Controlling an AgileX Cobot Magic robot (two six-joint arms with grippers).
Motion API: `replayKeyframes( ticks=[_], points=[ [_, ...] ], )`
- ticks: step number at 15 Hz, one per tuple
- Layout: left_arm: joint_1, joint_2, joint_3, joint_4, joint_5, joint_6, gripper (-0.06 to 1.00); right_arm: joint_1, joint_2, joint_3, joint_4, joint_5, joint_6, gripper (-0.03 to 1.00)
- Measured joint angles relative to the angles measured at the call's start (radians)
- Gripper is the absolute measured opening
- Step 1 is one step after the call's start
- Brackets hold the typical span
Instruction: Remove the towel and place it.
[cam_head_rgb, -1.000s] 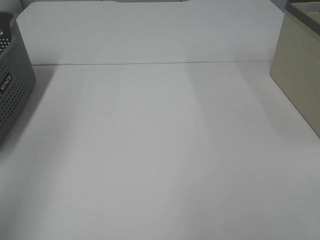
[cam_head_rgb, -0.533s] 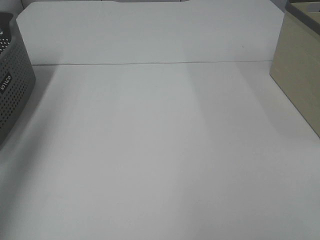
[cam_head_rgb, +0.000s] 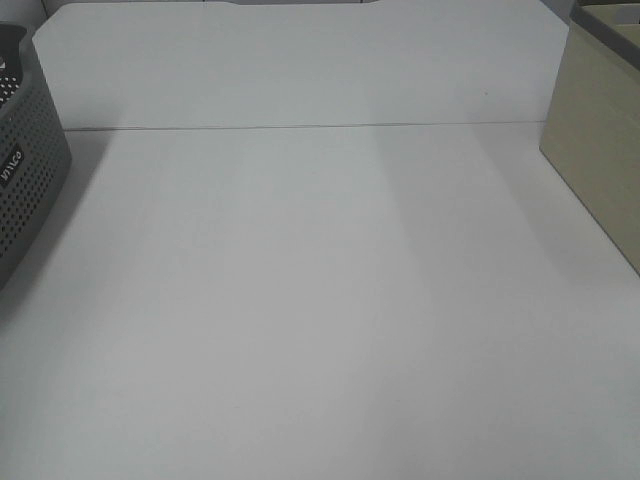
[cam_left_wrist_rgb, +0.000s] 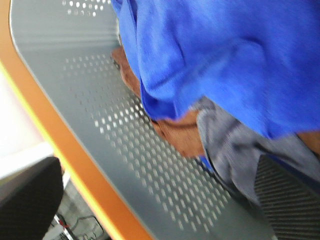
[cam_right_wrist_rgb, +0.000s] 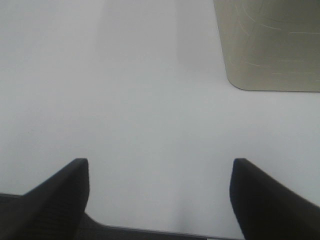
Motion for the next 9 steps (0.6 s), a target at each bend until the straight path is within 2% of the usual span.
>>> replayKeyframes(
  ticks=[2, 7, 9],
  points=[
    [-0.017, 0.147, 0.000, 0.019, -0.150, 0.020, 0.98, 0.000, 0.000, 0.000, 0.000, 0.000, 0.000, 0.76],
    [-0.051, 0.264, 0.000, 0.037, -0.202, 0.053, 0.97, 0.000, 0.000, 0.000, 0.000, 0.000, 0.000, 0.76],
    [-0.054, 0.268, 0.000, 0.044, -0.201, 0.074, 0.90, 0.000, 0.000, 0.000, 0.001, 0.000, 0.000, 0.76]
  ],
)
